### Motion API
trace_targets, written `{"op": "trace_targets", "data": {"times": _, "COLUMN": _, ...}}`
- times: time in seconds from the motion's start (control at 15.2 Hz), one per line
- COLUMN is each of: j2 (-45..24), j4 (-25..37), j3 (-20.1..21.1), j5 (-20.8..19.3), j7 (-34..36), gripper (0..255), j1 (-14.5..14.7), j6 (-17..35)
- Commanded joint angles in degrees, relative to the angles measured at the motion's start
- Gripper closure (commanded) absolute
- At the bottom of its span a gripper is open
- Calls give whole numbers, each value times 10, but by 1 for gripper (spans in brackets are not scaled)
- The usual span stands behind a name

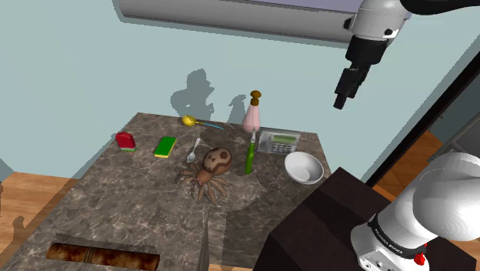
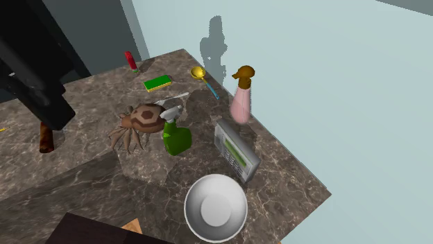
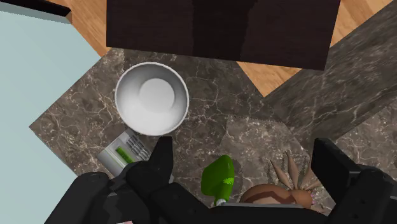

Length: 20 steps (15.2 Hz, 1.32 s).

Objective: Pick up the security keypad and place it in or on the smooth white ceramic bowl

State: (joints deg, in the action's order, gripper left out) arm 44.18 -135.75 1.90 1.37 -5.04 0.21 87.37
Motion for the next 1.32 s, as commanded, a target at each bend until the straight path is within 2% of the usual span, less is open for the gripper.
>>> {"op": "trace_targets", "data": {"times": 0.0, "j2": 0, "j4": 0, "j3": 0, "j5": 0, "j7": 0, "gripper": 0, "j1": 0, "j6": 0}}
{"op": "trace_targets", "data": {"times": 0.59, "j2": -126, "j4": -33, "j3": -69, "j5": -56, "j7": -137, "gripper": 0, "j1": -3, "j6": 135}}
{"op": "trace_targets", "data": {"times": 1.25, "j2": -330, "j4": 9, "j3": -127, "j5": -84, "j7": -278, "gripper": 0, "j1": -5, "j6": 276}}
